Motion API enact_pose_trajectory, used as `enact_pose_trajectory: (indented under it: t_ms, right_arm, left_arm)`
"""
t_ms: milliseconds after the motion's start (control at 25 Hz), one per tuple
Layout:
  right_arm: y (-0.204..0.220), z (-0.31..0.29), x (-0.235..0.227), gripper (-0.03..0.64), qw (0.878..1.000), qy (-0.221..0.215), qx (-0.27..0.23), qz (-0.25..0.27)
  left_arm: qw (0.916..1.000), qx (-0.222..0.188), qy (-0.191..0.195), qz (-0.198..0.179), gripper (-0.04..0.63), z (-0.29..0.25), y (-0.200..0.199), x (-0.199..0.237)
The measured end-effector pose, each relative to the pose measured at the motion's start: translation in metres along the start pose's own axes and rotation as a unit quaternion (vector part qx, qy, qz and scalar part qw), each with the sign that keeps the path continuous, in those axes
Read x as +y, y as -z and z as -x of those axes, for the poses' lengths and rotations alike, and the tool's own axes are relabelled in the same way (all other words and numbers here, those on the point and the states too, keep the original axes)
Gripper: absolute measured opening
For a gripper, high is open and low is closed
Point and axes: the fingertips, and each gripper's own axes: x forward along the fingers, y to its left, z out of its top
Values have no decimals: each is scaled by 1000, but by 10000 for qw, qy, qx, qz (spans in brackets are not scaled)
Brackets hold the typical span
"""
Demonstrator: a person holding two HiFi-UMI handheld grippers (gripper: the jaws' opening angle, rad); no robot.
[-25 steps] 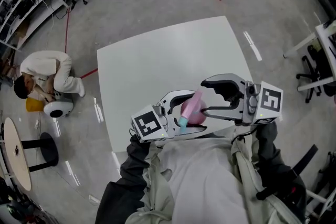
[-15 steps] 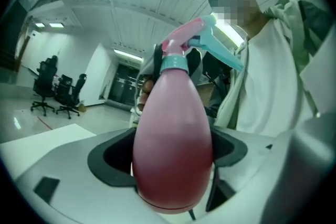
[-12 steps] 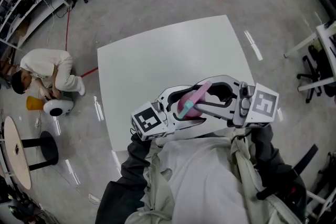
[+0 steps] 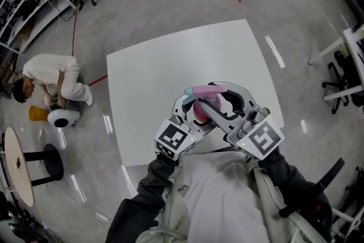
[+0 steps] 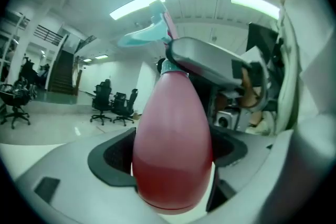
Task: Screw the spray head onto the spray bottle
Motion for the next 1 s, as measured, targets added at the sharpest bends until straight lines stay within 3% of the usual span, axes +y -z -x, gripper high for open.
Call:
enact_pose_trajectory:
  t_ms: [120,200,320,360,400,560,800,880,1000]
  right_arm:
    - [4,14,18,213,9926,-1199,181,-37]
    - [1,20,29,221,9807,-1935,228,-174]
    - [-15,25,41,216,9659,-2557,-88,-401]
    - [-19,25,41,147,9649,-2583,-200,-428]
    - [-20,24,41,118,9664,-2524,-255,-404]
    - [-13,17,33,118,9796,-2008,-53,-62]
    - [-10,24,43,120,9663,-2565,5,-201]
    - [-10,24,42,120,9676,-2521,-2,-118]
    - [-10,21,37,120,9750,-2218,15,103]
  left_arm:
    - [9960,-19,876,-165,426,13,-7,-21]
    - [9889,15,1474,-203,426,22,-7,-35]
    - [9784,-274,2048,52,426,34,-16,-46]
    - [9768,-358,2109,129,426,38,-19,-45]
    - [9772,-375,2085,169,426,40,-19,-42]
    - [9887,-83,1498,-62,426,25,-10,-27]
    - [9753,265,2174,-305,426,9,-9,-57]
    - [9768,304,2085,-379,426,11,-7,-52]
    - [9847,284,1661,-443,426,20,-7,-36]
